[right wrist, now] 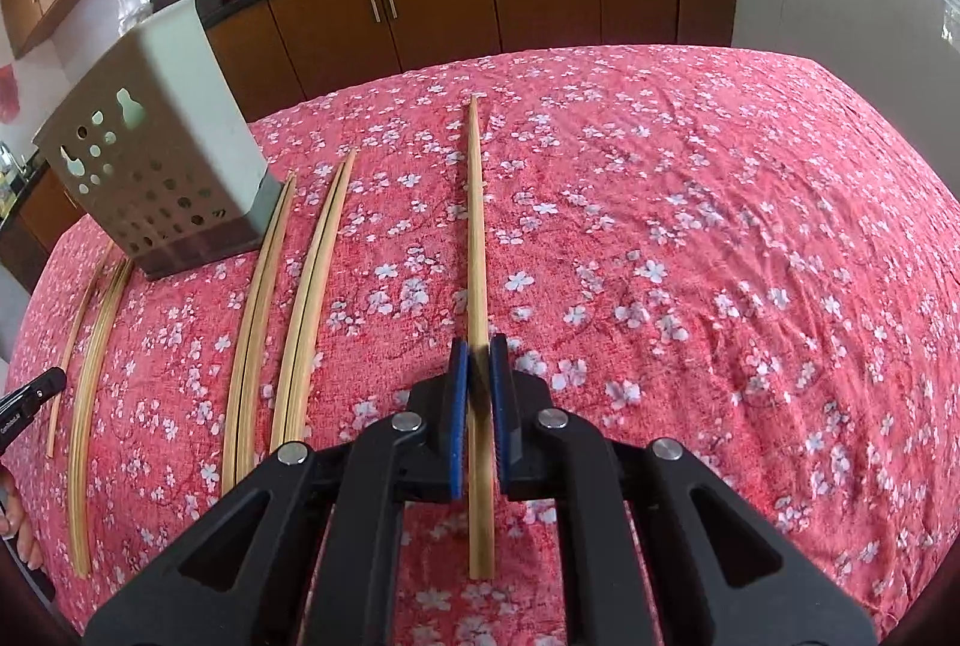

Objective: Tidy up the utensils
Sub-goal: 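Lift both held chopsticks and carry them above the green utensil holder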

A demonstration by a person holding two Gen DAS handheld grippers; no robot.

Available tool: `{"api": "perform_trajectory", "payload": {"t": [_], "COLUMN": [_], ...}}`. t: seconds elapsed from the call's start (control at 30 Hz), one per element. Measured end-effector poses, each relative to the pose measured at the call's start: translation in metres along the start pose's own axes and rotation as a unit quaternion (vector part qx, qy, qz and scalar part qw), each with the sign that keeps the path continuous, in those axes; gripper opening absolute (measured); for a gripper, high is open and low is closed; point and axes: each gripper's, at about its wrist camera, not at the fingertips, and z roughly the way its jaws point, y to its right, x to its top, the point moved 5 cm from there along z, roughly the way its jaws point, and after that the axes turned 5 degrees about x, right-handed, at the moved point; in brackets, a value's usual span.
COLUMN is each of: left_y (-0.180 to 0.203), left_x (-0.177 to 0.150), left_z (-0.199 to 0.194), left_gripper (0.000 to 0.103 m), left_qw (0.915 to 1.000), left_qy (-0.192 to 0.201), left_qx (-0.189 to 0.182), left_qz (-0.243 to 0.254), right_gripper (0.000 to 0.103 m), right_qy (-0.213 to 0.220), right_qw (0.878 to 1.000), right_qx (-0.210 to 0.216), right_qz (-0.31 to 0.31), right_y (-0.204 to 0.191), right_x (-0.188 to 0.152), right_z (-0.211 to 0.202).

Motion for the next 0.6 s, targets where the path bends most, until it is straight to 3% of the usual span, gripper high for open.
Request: {"api": "perform_trajectory", "payload": {"t": [0.3, 0.6], "left_y": [-0.002, -0.007], "left_x": [-0.023, -0.018], "left_z": [-0.023, -0.026], "left_gripper": [0.009, 0.008], "left_qw": [0.9998, 0.9999], "left_qy": [0.013, 0.01], "left_qx": [-0.008, -0.005], "left_qz": [0.012, 0.003], "right_gripper": [0.009, 0.008], "right_qy": [0.003, 0.014], "right_qw": [1.0, 1.0], "right_qx": [-0.001, 0.006], "right_qz": [0.0, 0.0], "right_y": [0.003, -0.001], "right_x": [-0.016, -0.016], "right_z": [-0.017, -0.028]}}
